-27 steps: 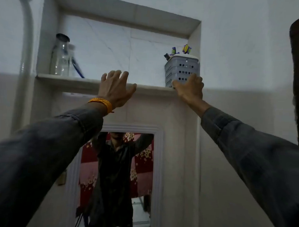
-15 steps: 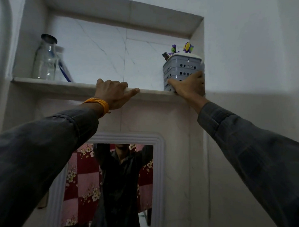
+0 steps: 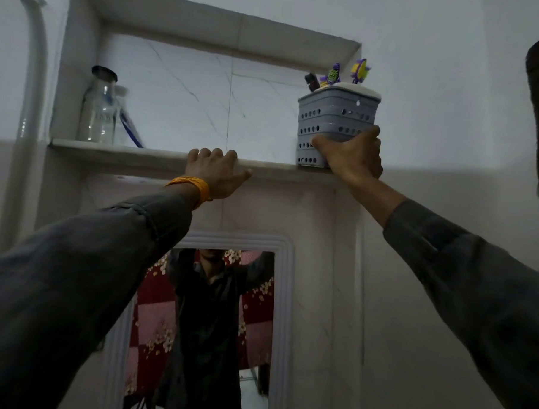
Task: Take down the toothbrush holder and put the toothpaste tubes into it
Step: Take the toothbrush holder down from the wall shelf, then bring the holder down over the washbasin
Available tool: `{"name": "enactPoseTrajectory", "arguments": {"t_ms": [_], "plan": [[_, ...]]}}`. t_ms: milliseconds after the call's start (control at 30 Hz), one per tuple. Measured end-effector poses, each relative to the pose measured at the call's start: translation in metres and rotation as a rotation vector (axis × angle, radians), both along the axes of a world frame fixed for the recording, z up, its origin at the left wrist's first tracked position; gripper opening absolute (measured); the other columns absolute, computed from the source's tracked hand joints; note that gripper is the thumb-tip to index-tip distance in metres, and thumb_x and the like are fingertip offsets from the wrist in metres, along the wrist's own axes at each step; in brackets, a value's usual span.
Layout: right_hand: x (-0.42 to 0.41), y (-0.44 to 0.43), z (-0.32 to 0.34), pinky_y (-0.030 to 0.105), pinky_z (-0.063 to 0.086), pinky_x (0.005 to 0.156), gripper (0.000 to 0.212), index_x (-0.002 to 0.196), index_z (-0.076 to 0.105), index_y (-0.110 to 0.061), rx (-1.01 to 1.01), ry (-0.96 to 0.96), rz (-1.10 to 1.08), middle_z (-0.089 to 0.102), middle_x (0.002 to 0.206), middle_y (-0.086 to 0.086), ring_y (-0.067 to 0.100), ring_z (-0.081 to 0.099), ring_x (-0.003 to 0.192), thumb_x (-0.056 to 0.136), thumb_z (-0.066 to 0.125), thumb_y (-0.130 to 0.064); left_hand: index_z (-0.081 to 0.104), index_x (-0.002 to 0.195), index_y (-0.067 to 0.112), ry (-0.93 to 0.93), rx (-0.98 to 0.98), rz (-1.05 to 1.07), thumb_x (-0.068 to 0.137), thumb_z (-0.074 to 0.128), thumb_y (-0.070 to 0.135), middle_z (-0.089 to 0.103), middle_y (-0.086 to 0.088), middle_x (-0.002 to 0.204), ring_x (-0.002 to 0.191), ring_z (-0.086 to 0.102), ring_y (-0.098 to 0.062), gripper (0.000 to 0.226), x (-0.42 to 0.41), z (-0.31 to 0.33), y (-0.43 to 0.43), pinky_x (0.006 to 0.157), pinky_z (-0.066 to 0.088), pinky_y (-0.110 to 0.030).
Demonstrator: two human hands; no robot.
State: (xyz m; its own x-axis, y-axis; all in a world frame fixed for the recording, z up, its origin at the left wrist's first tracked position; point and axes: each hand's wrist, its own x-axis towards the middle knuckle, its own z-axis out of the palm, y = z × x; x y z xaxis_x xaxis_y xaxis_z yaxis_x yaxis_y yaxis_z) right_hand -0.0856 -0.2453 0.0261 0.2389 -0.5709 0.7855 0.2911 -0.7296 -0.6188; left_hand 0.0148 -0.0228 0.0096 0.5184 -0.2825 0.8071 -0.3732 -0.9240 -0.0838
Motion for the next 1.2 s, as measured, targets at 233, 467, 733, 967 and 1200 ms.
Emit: {"name": "enactPoseTrajectory", "arguments": {"t_ms": [233,467,733,967,1200], "plan": [[-0.044,0.030,-0.110,0.046,0.059,0.096,0.104,0.148,0.040,-0.013,-0.016,0.052,0.073,0.060,0.142,0.007,0.030,0.065,0.122,0.068,0.092,-0.056,0.038,0.143,0.015,-0.092,-0.091,-0.240,0.093,0.049,0.051,0.044,-0.015,0.146,0.135,0.039,-0.036,0.063,-0.028,-0.063,0.026,0.110,0.030,-0.055],[-0.042,0.049,-0.280,0.043,0.058,0.098,0.106,0.147,0.040,-0.013,0.123,0.239,0.147,0.062,0.142,0.006,0.030,0.065,0.126,0.064,0.100,-0.042,0.044,0.133,0.015,0.046,-0.112,-0.328,0.090,0.045,0.046,0.054,-0.015,0.131,0.118,0.050,-0.037,0.052,-0.033,-0.192,0.055,0.099,0.040,-0.052],[-0.055,0.069,-0.478,0.029,0.049,0.092,0.106,0.144,0.041,-0.008,0.288,0.473,0.212,0.063,0.133,0.002,0.026,0.064,0.124,0.060,0.102,-0.027,0.040,0.141,0.013,0.442,-0.189,-0.289,0.094,0.050,0.044,0.052,-0.017,0.136,0.121,0.051,-0.037,0.057,-0.033,-0.395,0.095,0.095,0.044,-0.048],[-0.067,0.070,-0.616,0.028,0.046,0.089,0.126,0.145,0.040,-0.004,0.433,0.624,0.249,0.062,0.141,0.013,0.022,0.062,0.119,0.042,0.099,-0.045,0.041,0.140,0.012,0.825,-0.226,-0.171,0.095,0.051,0.042,0.056,-0.018,0.134,0.117,0.056,-0.037,0.054,-0.033,-0.537,0.130,0.094,0.049,-0.049],[-0.056,0.064,-0.718,0.029,0.045,0.097,0.121,0.149,0.038,-0.001,0.498,0.751,0.296,0.057,0.144,0.014,0.033,0.059,0.133,0.052,0.107,-0.023,0.062,0.118,0.013,1.095,-0.129,-0.093,0.093,0.057,0.033,0.068,-0.011,0.115,0.099,0.064,-0.030,0.031,-0.029,-0.624,0.121,0.081,0.052,-0.034]]}}
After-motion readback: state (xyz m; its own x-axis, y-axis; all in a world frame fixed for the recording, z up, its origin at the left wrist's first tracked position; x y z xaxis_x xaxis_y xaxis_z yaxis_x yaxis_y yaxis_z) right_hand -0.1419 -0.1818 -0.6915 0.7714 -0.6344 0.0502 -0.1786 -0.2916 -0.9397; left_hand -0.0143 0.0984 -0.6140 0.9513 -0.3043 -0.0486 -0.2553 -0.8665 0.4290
